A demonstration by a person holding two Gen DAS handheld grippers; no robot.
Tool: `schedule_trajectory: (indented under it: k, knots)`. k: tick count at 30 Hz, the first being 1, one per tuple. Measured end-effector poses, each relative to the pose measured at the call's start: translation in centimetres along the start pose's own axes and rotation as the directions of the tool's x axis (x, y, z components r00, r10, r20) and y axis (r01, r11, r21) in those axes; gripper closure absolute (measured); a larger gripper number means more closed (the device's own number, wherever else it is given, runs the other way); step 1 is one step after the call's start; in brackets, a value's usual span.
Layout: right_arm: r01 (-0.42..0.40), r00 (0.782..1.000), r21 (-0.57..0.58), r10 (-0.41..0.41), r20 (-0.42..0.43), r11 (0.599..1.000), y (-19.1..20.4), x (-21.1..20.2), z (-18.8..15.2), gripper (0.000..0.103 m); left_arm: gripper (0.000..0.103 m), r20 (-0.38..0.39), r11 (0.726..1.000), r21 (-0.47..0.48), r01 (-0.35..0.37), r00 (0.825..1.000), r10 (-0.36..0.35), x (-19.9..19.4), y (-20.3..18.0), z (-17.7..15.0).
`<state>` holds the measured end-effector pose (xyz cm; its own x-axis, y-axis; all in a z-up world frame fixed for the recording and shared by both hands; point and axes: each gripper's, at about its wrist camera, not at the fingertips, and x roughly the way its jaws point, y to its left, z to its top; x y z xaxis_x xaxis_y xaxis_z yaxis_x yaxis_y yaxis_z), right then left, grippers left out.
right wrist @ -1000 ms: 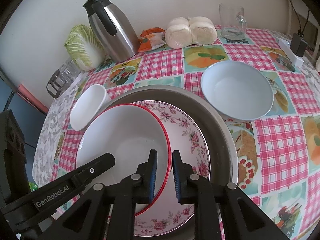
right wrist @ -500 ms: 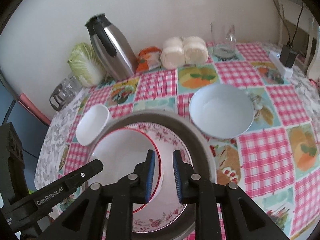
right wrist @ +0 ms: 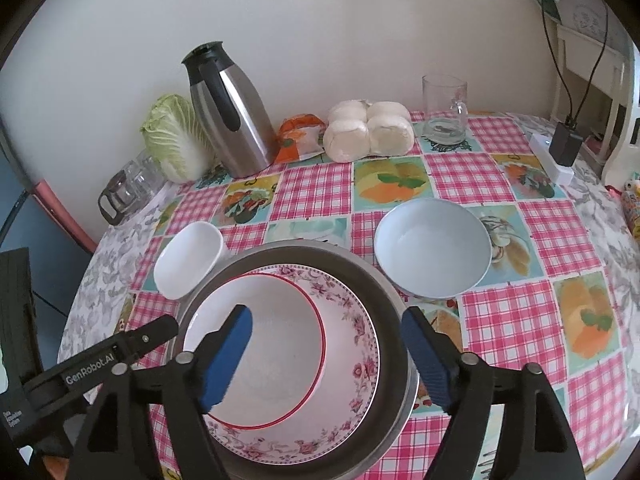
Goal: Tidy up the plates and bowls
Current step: 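Open both grippers off the red-rimmed bowl rim and pull back, then move both grippers toward the white square bowl beside the tray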
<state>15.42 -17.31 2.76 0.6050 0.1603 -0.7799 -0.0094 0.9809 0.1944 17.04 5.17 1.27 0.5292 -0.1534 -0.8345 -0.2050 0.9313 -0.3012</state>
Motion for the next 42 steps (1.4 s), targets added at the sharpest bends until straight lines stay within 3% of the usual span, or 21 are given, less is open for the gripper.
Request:
schedule_trajectory:
  k: [2,7,23,33,42]
  knots:
    - [-0.003,1.0,-0.002,0.003,-0.008,1.0,0.0,0.3,-0.1,0.018,0.025,0.009,1.0,-0.001,-0.007,1.0,0.007,-0.1,0.2,0.1]
    - [0.014,1.0,0.002,-0.014,-0.019,1.0,-0.2,0.7,-0.2,0.003,0.023,0.028,1.0,-0.006,-0.021,0.999,0.021,-0.2,0.4,0.1]
    - [0.027,0.999,0.032,-0.026,-0.042,0.999,-0.8,1.3,-0.4,0.0,0.004,0.115,0.998,-0.033,-0.054,0.992,0.058,-1.0,1.9,0.7]
    - [0.018,0.999,0.034,-0.017,-0.031,0.999,-0.7,1.5,-0.7,0.0,0.003,0.201,0.998,-0.054,-0.026,0.979,0.036,-2.1,3.4,2.4]
    - [-0.012,1.0,0.06,0.012,0.001,0.998,-0.3,0.9,-0.2,0.0,0.003,0.218,0.997,-0.072,0.01,0.976,0.005,-1.4,5.1,4.1]
